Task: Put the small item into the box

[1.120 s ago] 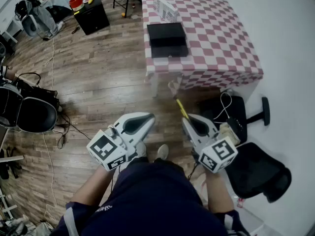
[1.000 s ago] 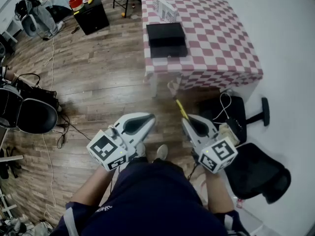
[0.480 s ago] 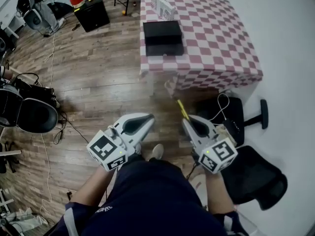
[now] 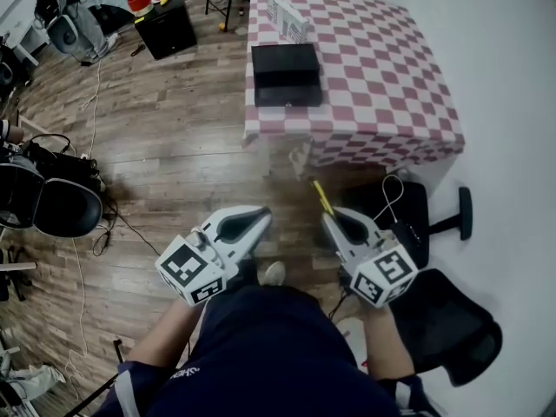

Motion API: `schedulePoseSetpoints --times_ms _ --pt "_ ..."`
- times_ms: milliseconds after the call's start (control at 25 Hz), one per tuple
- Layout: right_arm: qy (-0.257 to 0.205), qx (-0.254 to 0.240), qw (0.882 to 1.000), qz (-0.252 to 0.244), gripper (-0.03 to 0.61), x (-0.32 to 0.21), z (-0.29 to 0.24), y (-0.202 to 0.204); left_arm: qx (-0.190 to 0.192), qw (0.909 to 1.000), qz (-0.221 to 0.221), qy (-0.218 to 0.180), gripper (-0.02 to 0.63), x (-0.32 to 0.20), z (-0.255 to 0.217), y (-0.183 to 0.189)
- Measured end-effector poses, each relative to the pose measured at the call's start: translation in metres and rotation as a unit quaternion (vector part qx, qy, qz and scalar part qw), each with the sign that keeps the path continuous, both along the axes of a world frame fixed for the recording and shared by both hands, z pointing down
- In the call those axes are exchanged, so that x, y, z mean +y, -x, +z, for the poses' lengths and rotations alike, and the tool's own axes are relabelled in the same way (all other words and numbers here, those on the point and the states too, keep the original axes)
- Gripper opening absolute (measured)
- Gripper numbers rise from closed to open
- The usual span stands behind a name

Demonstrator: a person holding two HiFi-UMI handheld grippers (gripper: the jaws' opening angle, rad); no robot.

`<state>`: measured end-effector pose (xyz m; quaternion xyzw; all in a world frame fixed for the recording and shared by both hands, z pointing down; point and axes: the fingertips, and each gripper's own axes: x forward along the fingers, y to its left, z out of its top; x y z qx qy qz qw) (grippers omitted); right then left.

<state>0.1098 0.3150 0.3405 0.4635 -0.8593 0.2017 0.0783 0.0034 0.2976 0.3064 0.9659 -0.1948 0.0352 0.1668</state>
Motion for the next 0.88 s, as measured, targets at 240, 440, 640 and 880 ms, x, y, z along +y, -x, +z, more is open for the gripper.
schedulePoseSetpoints --times_ms 240,440,640,880 --pt "0.002 -0.003 1.000 -0.010 0.034 -0.030 0.003 -0.001 0.002 0.9999 -0.012 0.003 0.038 -0.030 0.005 -0.001" --pt "0.013 0.002 1.000 -0.006 0.034 -0.065 0.012 -0.007 0.007 0.9999 -0.009 0.007 0.038 -0.068 0.012 -0.003" --pt "0.026 0.003 1.000 0.001 0.034 -0.121 0.024 -0.003 0.007 0.9998 -0.010 0.018 0.038 -0.129 0.025 0.004" --pt "0.044 0.002 0.999 0.005 0.034 -0.193 0.037 0.009 0.004 0.9995 -0.004 0.030 0.038 -0.206 0.037 0.017"
